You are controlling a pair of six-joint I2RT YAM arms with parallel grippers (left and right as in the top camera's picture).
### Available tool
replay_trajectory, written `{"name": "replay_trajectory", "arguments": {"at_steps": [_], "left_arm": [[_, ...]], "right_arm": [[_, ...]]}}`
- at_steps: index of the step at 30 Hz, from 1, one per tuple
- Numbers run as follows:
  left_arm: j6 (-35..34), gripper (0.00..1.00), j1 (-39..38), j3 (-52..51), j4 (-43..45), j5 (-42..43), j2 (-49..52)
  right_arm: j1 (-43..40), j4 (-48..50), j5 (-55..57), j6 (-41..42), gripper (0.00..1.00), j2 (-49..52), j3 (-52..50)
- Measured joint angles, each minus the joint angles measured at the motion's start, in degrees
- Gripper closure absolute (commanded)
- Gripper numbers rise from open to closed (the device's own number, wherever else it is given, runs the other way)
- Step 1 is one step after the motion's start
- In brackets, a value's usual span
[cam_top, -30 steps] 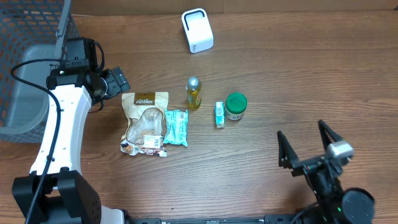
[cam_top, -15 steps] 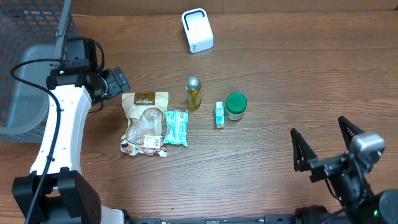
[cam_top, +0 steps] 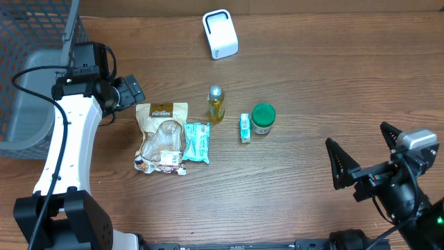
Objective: Scan the item barcode
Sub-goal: 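Raise the right arm and swing its gripper toward the green-capped jar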
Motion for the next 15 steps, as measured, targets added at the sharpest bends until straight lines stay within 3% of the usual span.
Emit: {"name": "replay_trajectory", "arguments": {"at_steps": [15], "left_arm": [[0.0,0.0,0.0,0.0,0.0,0.0,0.0]], "right_arm": [[-0.02,2.51,-4.98,2.86,0.0,0.5,0.04]]}}
